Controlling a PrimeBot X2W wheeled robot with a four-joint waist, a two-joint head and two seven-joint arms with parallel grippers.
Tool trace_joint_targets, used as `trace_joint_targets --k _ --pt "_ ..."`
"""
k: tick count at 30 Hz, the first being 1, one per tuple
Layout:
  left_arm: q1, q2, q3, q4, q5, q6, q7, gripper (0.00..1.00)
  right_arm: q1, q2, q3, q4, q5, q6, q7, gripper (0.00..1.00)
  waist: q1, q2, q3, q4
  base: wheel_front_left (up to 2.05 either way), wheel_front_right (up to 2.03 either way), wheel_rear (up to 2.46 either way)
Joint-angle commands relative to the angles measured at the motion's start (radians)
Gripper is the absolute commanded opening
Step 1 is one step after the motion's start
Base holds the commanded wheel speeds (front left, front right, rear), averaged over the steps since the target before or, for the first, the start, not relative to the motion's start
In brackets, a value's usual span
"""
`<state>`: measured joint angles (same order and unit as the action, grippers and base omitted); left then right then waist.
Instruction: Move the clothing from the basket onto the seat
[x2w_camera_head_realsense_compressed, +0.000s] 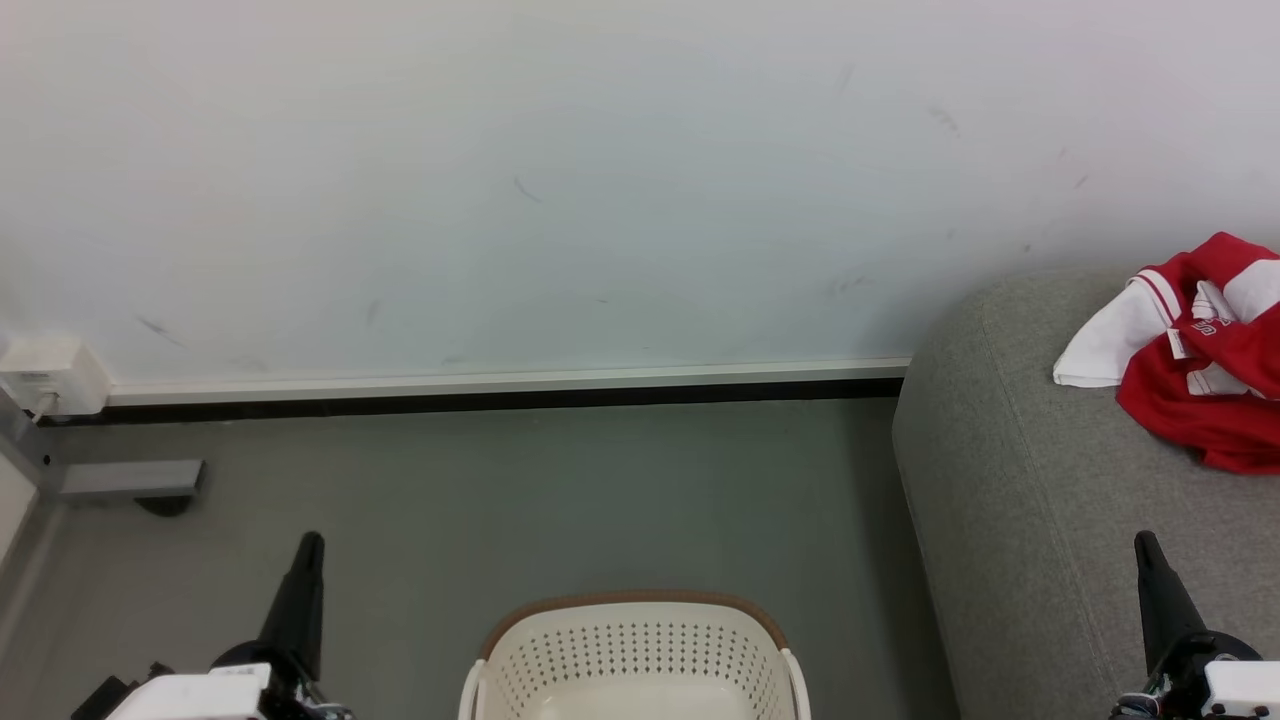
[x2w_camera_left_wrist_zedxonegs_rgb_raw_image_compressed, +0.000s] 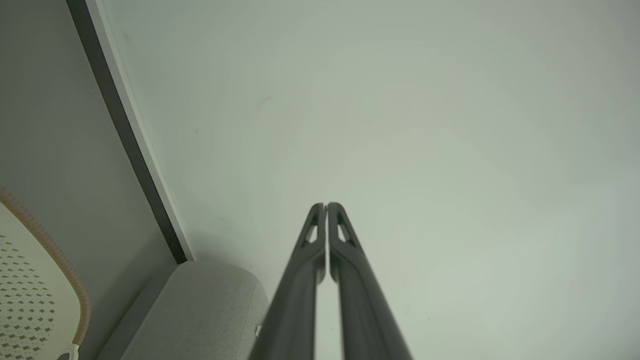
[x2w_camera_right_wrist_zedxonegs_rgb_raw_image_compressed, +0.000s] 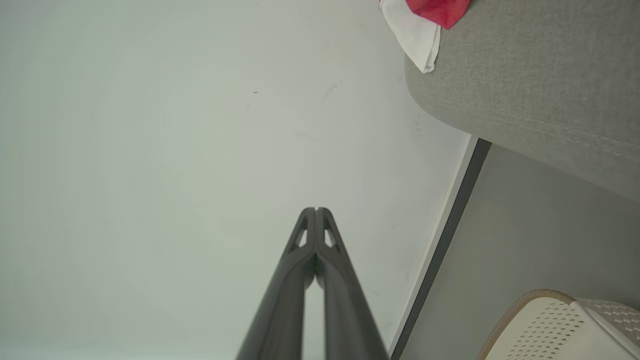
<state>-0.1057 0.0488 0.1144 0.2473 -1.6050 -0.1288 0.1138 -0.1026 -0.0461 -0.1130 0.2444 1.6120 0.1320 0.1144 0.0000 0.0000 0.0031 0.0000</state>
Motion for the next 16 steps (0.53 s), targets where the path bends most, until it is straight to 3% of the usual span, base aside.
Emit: trace_joint_targets --k 1,16 --pt "-0.007 0.002 0.002 -0.004 -0.014 -0.005 0.004 0.00 -0.014 -0.008 -0.001 0.002 0.002 -0.002 0.003 0.00 0.0000 0.0000 0.000 0.000 0.00 0.00 0.00" --pt "-0.007 0.002 0.002 -0.004 -0.014 -0.005 0.004 0.00 -0.014 -0.008 -0.001 0.002 0.002 -0.002 0.003 0.00 0.0000 0.0000 0.000 0.000 0.00 0.00 0.00"
